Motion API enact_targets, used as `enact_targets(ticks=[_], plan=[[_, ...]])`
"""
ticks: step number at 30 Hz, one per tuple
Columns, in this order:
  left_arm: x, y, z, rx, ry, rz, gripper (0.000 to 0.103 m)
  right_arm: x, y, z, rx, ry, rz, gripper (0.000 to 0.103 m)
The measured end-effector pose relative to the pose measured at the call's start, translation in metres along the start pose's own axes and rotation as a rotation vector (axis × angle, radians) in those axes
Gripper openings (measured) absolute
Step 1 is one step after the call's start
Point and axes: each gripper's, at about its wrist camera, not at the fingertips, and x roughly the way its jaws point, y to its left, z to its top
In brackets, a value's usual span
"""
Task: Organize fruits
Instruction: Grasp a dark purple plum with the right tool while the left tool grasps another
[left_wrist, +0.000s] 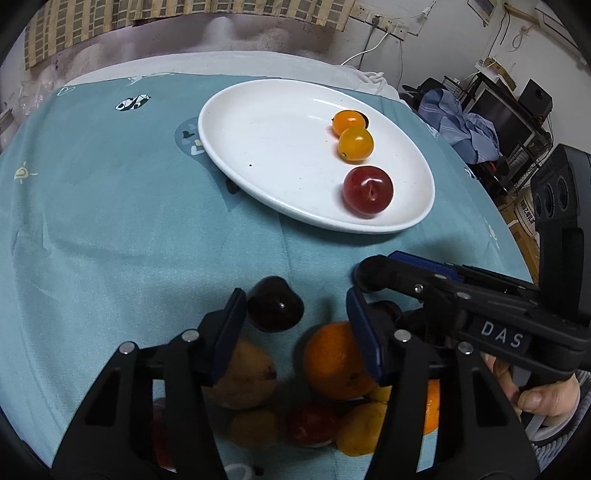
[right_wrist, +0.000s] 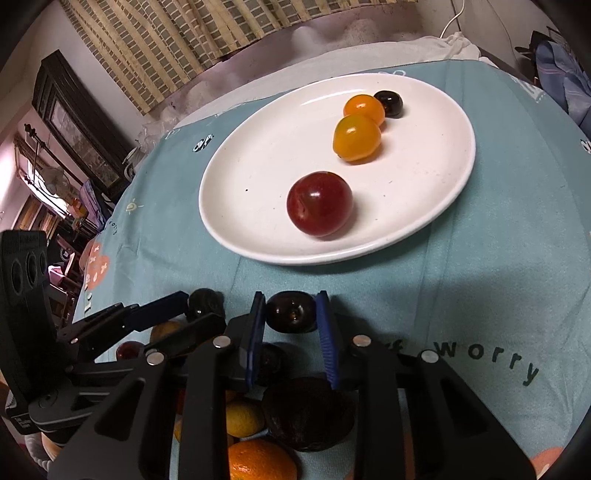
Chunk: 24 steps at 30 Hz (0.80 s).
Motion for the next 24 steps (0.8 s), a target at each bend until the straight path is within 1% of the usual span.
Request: enact_targets(ticks=[4,5,7,10,12,13,16,18,21,24], plan=[[-0.001,0.000,-0.002,0.001,-0.004,-0.023,0.052,-0.001,-0.002,-0.001,0.012,-0.002,0.010,0.028],[-0.001,0.001,-0.002,-0.006,0.001,-0.043,0.048,-0.001,-0.002,-0.001,0.017,0.001,0.014,0.029],[0.000,0.002,-0.003,-0.022,0.018,-0.088,0.048,0.000,-0.004,-0.001,0.031,0.014,0.029,0.031],[0.003,-0.002,-0.003,-0.005,0.008,-0.055,0.051,0.005,-0.005,-0.001,0.032,0.035,0.045,0.032],[0.003,-0.001,-0.002,-0.007,-0.002,-0.036,0.053,0.009,-0.009,-0.001,0.058,0.047,0.072,0.032],[0.004,0.000,-0.002,-0.011,-0.004,-0.030,0.057,0.009,-0.010,-0.001,0.066,0.045,0.077,0.031],[0.007,0.003,0.000,-0.015,-0.005,-0.036,0.058,0.007,-0.013,-0.001,0.086,0.040,0.091,0.030],[0.009,0.002,0.001,-0.008,-0.005,-0.030,0.059,-0.001,-0.015,-0.001,0.088,0.006,0.078,0.030],[0.008,-0.001,0.001,0.000,-0.009,-0.023,0.059,-0.020,-0.018,0.003,0.093,-0.046,0.082,0.030],[0.009,-0.007,0.002,0.022,-0.010,-0.006,0.058,-0.034,-0.021,0.006,0.092,-0.080,0.078,0.030]])
